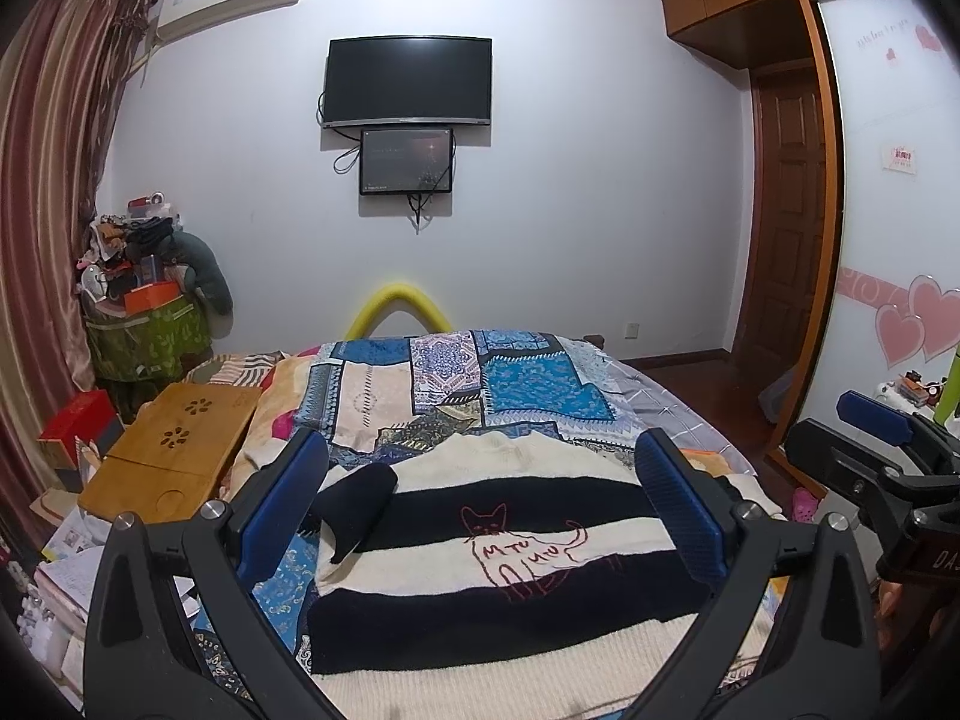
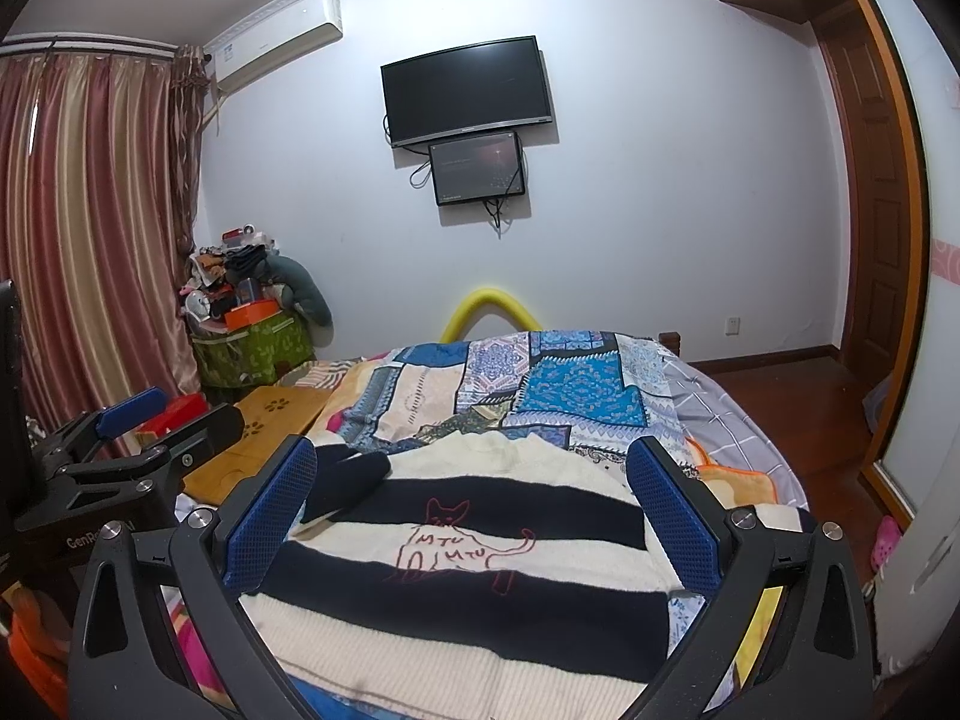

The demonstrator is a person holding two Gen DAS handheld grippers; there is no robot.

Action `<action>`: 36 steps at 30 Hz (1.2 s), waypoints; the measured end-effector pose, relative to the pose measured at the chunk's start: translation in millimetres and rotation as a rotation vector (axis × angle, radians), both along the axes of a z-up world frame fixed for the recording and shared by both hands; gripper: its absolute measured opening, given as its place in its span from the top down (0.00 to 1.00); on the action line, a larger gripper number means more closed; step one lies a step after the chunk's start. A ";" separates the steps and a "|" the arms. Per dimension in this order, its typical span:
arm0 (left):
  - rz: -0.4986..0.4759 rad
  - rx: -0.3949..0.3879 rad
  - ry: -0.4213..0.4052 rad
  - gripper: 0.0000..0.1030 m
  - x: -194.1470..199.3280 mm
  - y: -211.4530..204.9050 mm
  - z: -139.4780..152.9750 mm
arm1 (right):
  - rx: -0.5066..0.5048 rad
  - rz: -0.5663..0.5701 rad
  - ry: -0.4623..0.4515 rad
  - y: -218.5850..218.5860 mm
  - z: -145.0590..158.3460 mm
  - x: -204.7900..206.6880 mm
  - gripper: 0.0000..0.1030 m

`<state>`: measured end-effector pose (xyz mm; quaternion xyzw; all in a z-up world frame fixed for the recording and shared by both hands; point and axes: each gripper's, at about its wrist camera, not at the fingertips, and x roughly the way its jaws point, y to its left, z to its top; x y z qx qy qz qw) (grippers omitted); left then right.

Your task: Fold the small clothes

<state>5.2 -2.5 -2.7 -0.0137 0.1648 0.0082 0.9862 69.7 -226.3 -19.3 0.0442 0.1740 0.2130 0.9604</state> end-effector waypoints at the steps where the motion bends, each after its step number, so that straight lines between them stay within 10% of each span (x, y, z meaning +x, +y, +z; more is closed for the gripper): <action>1: 0.001 0.001 0.000 0.00 0.5 -0.5 -0.4 | -0.001 0.000 0.000 -0.3 -0.6 -0.1 0.00; 36: 0.017 -0.004 -0.002 0.00 3.1 2.9 3.4 | -0.004 -0.001 0.008 -1.1 -5.9 2.9 0.00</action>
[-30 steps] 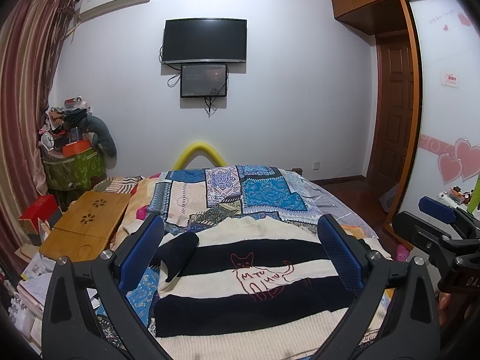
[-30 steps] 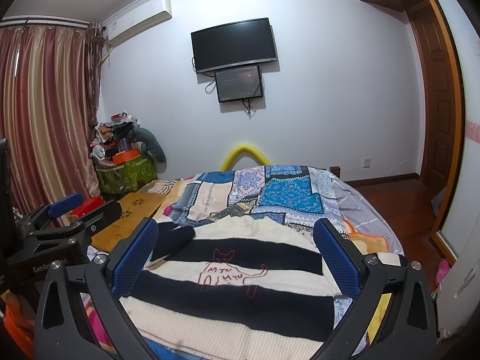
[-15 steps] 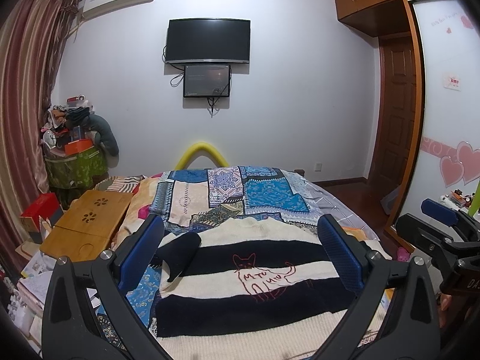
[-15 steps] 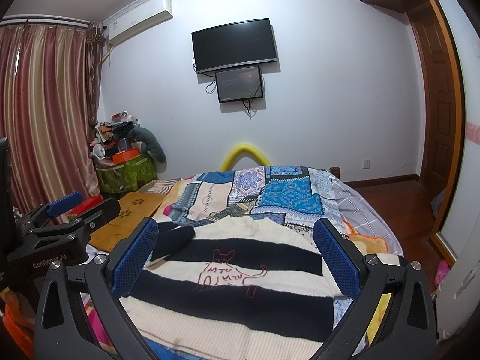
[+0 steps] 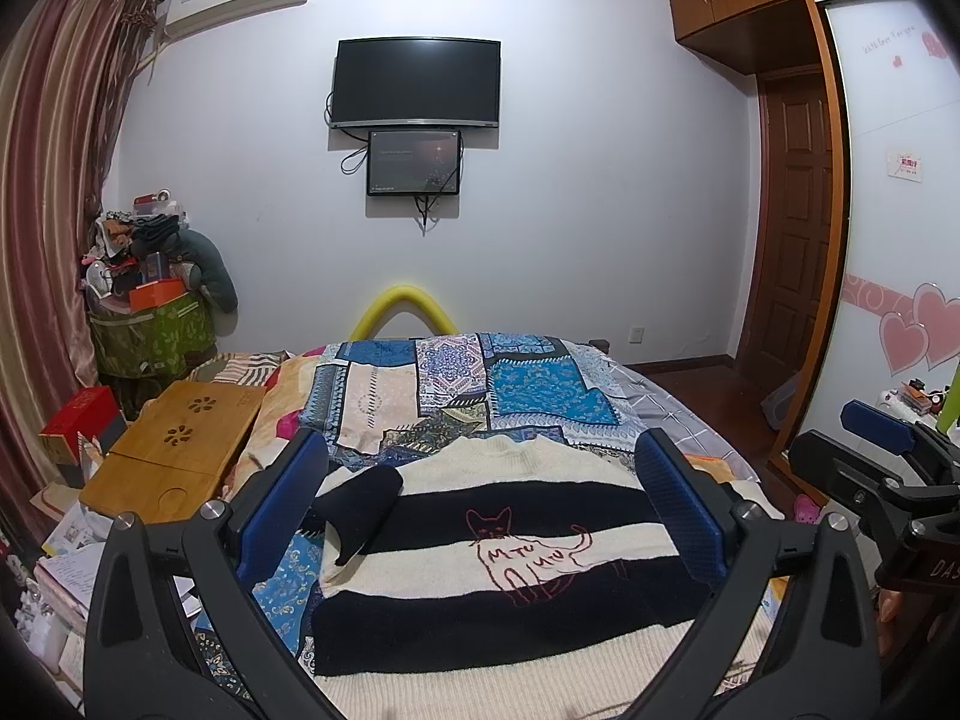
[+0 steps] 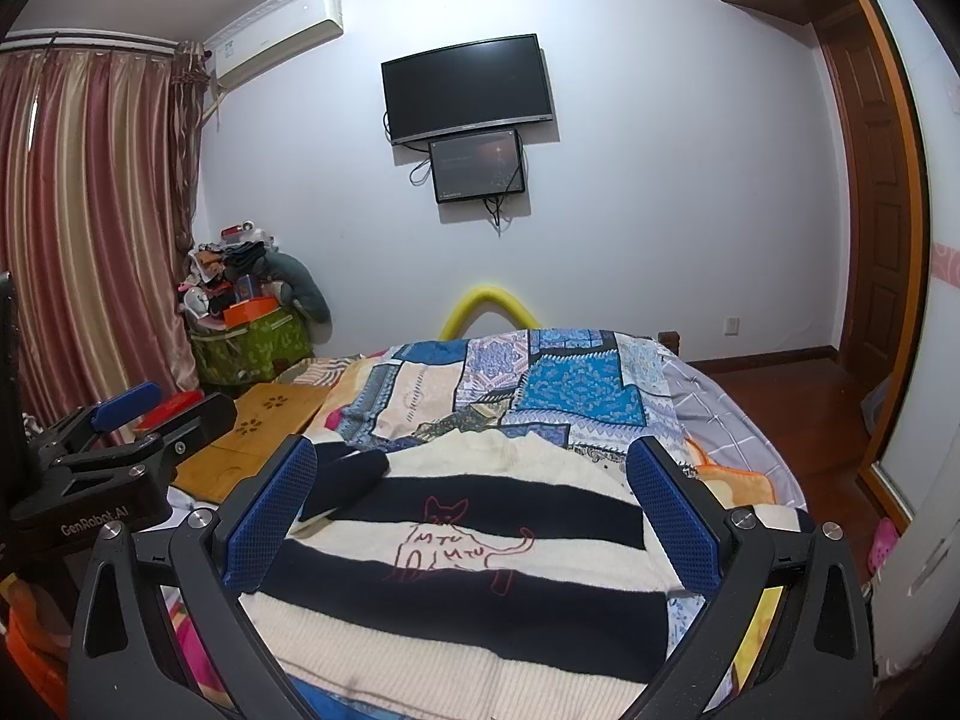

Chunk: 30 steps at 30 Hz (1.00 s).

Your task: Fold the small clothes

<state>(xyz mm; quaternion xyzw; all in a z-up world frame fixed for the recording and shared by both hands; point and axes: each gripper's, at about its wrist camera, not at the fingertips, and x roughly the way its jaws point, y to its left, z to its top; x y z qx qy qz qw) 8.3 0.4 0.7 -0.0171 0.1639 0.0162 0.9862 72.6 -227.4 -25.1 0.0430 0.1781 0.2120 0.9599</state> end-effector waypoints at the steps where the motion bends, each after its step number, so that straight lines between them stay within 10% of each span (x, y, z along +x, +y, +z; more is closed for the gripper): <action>1: 0.000 -0.001 0.001 0.00 0.5 0.5 0.1 | -0.001 0.000 0.000 -0.2 -0.5 0.1 0.00; 30: 0.061 -0.009 0.164 0.00 113.7 71.2 -32.0 | -0.100 -0.044 0.119 13.8 -28.9 82.2 0.00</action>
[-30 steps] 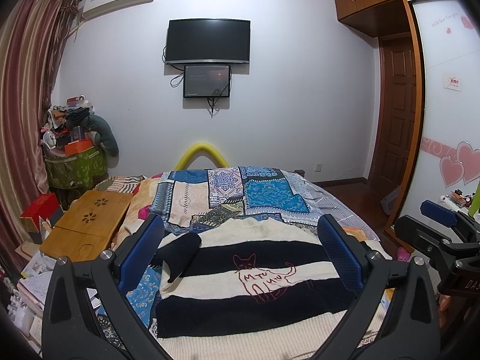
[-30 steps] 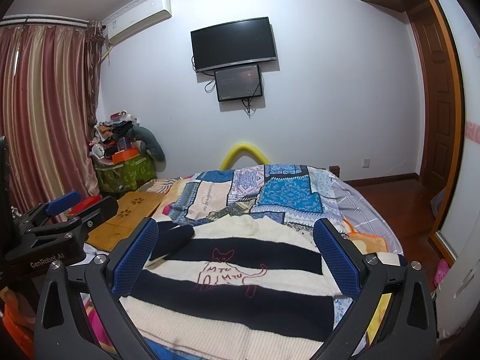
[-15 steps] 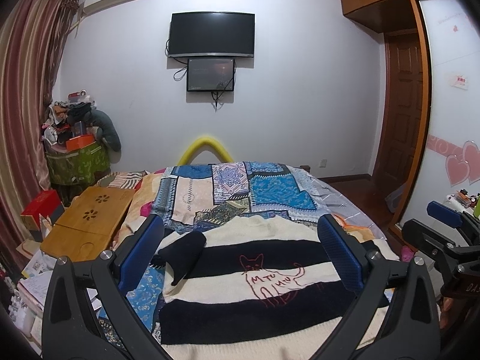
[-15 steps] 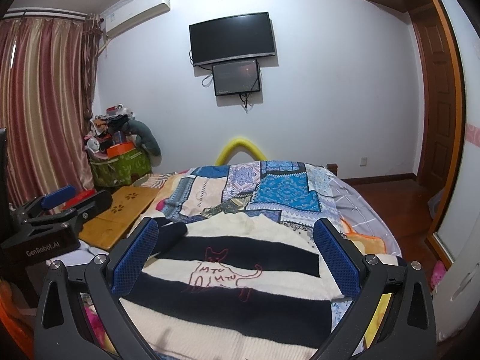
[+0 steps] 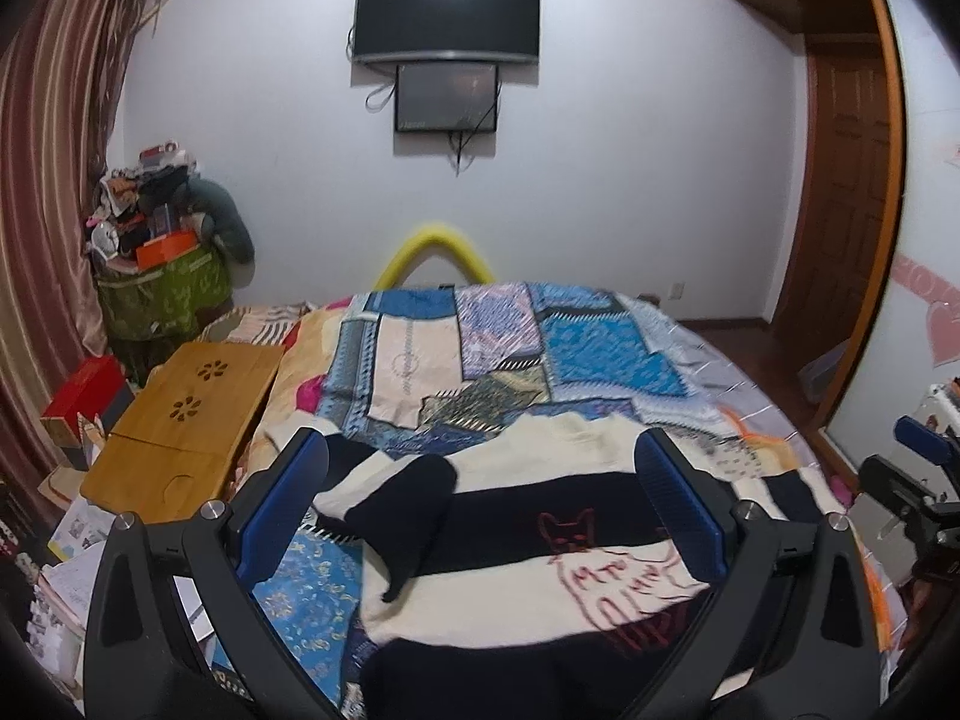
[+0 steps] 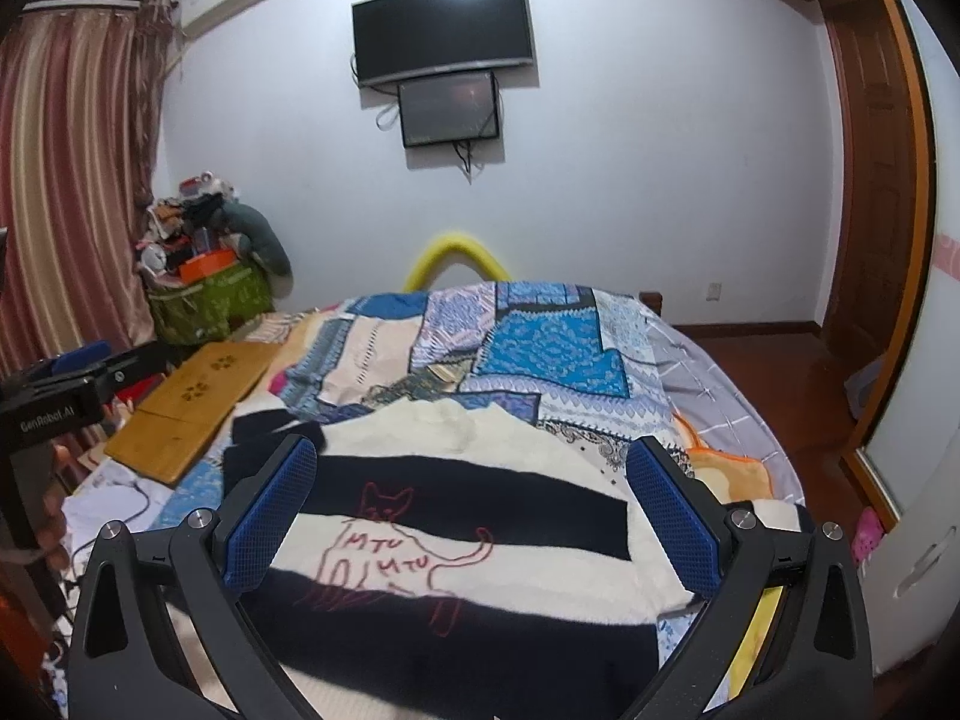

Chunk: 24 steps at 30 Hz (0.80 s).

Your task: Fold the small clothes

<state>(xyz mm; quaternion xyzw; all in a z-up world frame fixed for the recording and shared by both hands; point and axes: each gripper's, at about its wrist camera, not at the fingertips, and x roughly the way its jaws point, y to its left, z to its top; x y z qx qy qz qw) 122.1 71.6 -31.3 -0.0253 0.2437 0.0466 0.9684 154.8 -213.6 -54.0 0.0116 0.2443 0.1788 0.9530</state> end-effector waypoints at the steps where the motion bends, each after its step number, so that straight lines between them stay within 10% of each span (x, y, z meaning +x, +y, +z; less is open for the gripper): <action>1: 0.002 -0.004 0.017 0.00 8.5 5.9 -3.5 | -0.003 0.001 0.015 0.1 -3.1 8.0 0.00; 24: 0.227 -0.186 0.393 0.00 155.4 163.8 -101.7 | -0.187 0.042 0.152 18.2 -27.9 129.7 0.00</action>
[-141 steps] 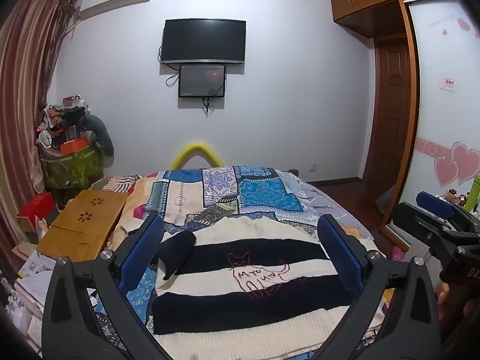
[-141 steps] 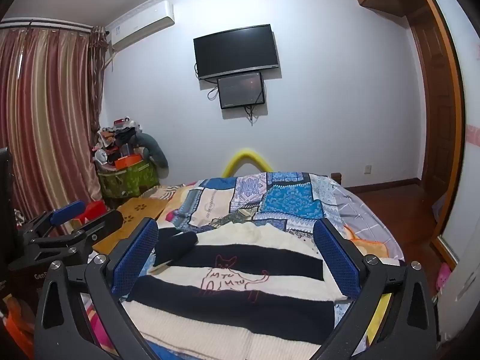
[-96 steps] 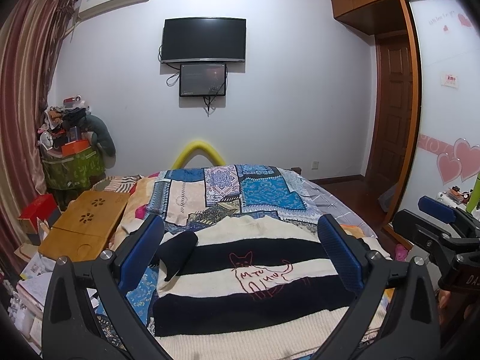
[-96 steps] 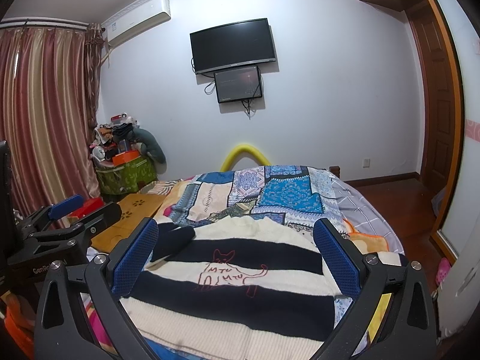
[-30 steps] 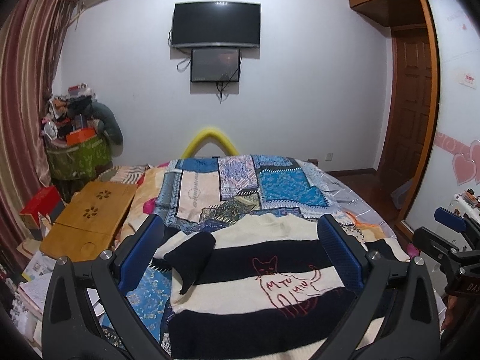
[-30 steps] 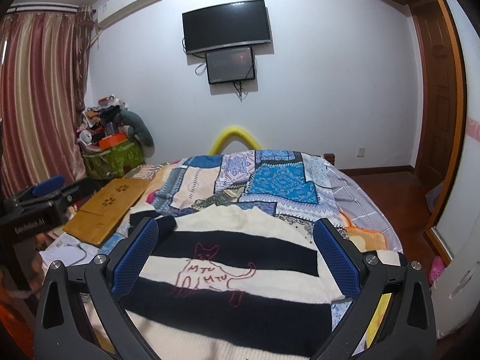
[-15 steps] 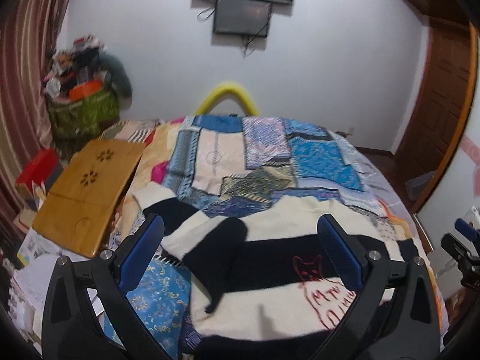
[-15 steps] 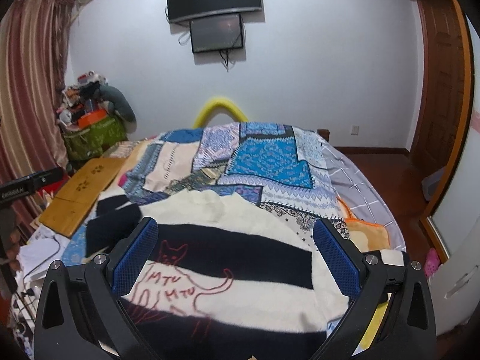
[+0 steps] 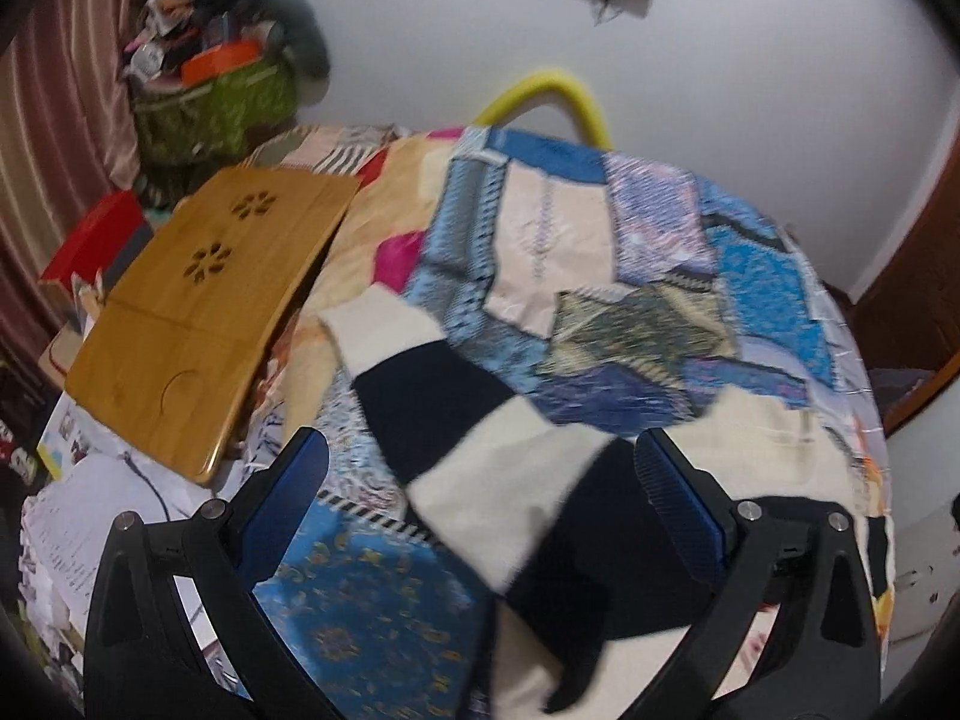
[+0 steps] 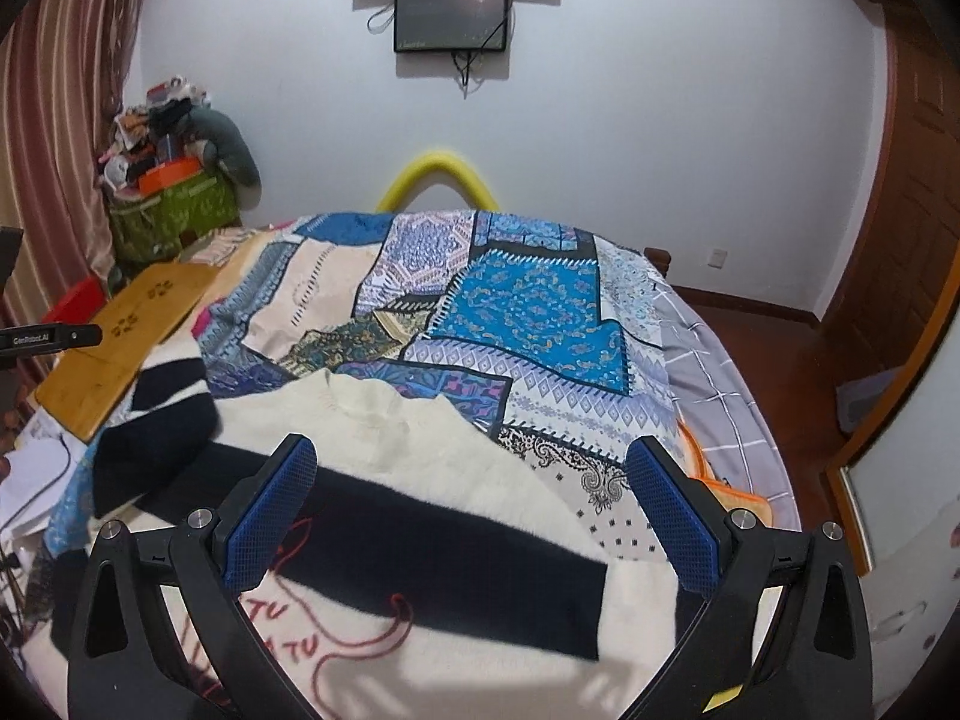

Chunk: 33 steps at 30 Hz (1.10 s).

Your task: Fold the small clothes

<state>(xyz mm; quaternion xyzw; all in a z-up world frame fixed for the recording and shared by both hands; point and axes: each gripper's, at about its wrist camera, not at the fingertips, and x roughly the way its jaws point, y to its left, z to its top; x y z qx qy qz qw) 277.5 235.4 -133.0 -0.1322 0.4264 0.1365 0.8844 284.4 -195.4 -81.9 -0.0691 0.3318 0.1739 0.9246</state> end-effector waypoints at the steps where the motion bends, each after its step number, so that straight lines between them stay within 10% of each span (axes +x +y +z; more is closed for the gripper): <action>1: 0.013 -0.003 0.016 0.00 3.0 8.1 -7.6 | -0.005 0.007 0.016 1.5 -3.0 4.8 0.00; 21: 0.123 -0.301 0.202 0.43 50.2 77.4 -116.8 | 0.002 0.054 0.212 11.7 -56.9 49.7 0.02; 27: 0.144 -0.316 0.211 0.88 60.1 85.2 -122.6 | -0.010 0.057 0.222 11.1 -64.4 51.2 0.02; 33: 0.129 -0.255 0.199 0.94 63.4 77.2 -113.7 | 0.006 0.050 0.227 3.3 -62.6 50.2 0.02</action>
